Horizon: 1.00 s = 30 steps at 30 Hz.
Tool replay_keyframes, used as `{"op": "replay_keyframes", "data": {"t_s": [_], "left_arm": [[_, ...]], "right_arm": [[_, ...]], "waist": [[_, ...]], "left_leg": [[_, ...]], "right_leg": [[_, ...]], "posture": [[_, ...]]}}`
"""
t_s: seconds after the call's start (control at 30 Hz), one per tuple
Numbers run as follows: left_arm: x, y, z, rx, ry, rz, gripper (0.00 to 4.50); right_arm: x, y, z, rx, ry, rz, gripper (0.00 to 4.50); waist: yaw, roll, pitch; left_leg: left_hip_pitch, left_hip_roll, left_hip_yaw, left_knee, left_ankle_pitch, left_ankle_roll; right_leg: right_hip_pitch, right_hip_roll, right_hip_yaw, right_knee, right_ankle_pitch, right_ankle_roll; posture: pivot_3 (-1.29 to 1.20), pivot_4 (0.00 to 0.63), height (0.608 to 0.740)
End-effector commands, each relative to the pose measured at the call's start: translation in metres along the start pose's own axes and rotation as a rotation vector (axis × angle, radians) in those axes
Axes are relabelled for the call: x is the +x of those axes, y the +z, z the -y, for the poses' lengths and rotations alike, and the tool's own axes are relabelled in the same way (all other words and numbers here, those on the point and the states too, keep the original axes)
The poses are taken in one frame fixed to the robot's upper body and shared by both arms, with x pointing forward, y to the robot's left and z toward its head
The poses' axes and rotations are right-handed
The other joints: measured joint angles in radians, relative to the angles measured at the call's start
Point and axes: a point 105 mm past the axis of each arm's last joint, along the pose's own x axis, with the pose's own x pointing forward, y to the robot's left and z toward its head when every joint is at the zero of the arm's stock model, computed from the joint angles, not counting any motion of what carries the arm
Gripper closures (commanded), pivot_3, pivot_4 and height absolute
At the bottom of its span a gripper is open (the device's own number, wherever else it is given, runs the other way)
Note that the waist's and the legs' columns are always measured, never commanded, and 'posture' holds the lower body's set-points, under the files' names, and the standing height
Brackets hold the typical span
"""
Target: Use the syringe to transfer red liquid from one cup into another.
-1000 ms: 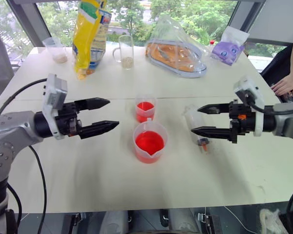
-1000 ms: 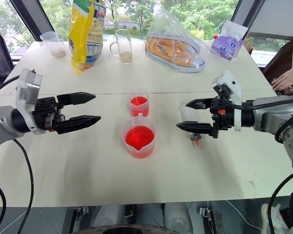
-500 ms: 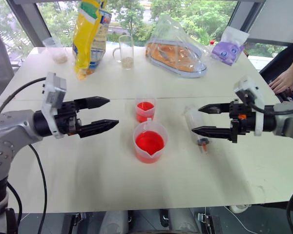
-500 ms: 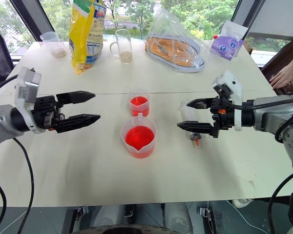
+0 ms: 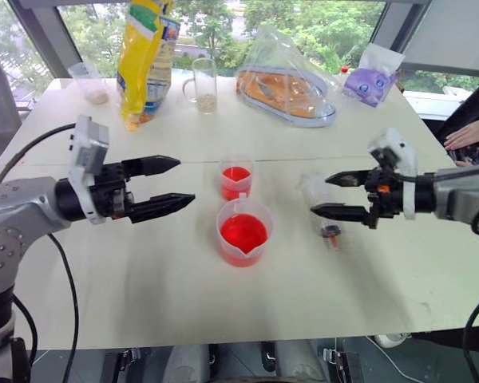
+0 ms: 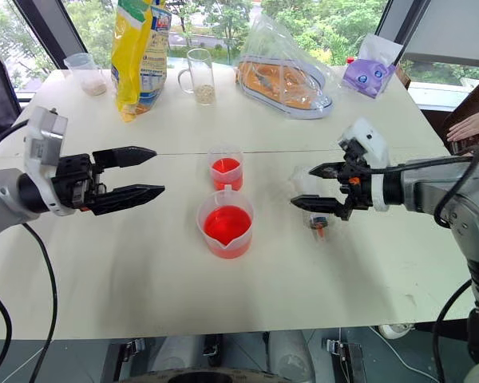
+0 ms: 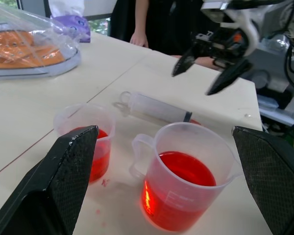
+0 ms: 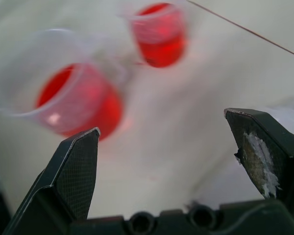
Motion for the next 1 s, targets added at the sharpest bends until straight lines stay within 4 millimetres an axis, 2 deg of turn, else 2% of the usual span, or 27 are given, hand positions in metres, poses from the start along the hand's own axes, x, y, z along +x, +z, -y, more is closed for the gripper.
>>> {"op": "replay_keyframes", "data": {"t_s": [0.03,0.2,0.37,0.6,0.9,1.0], "left_arm": [[0.002,0.006,0.001,0.039,-0.004,0.014,0.0],[0.004,0.006,0.001,0.048,-0.008,0.021,0.0],[0.007,0.003,0.003,0.048,-0.01,0.031,0.0],[0.01,0.0,0.005,0.051,-0.007,0.045,0.0],[0.01,-0.001,0.005,0.063,0.008,0.058,0.0],[0.01,-0.001,0.006,0.066,0.011,0.058,0.0]], "right_arm": [[0.006,0.001,0.015,0.044,-0.086,-0.042,0.06],[0.023,-0.016,0.049,0.234,-0.285,-0.176,0.06],[0.033,-0.033,0.065,0.317,-0.383,-0.269,0.06],[0.053,-0.047,0.07,0.373,-0.375,-0.334,0.06],[0.074,-0.056,0.072,0.352,-0.354,-0.385,0.06],[0.078,-0.057,0.069,0.33,-0.339,-0.394,1.41]], "waist": [[0.0,0.0,0.0],[-0.001,0.0,0.0],[0.003,0.0,0.0],[-0.002,0.0,0.0],[-0.005,-0.002,-0.001],[-0.005,-0.002,-0.001]], "left_leg": [[0.0,0.0,0.0,0.0,0.0,0.0],[0.0,0.0,0.001,0.0,0.0,0.0],[0.0,-0.001,0.001,0.0,0.0,0.0],[0.0,0.0,0.001,0.0,0.0,0.001],[0.001,0.0,0.001,0.0,0.0,0.0],[0.002,0.0,0.001,0.0,0.0,0.0]], "right_leg": [[0.0,0.0,0.0,0.0,0.0,0.0],[0.0,0.0,0.001,0.0,0.0,0.0],[0.0,0.0,0.001,0.0,0.001,0.002],[0.0,0.0,0.001,0.0,0.002,0.003],[0.001,0.0,0.001,0.001,0.002,0.003],[0.001,0.0,0.001,0.001,0.002,0.003]], "posture": [[0.0,0.15,0.74],[0.0,0.15,0.74],[0.0,0.15,0.74],[0.0,0.15,0.74],[0.0,0.15,0.74],[0.0,0.15,0.74]]}}
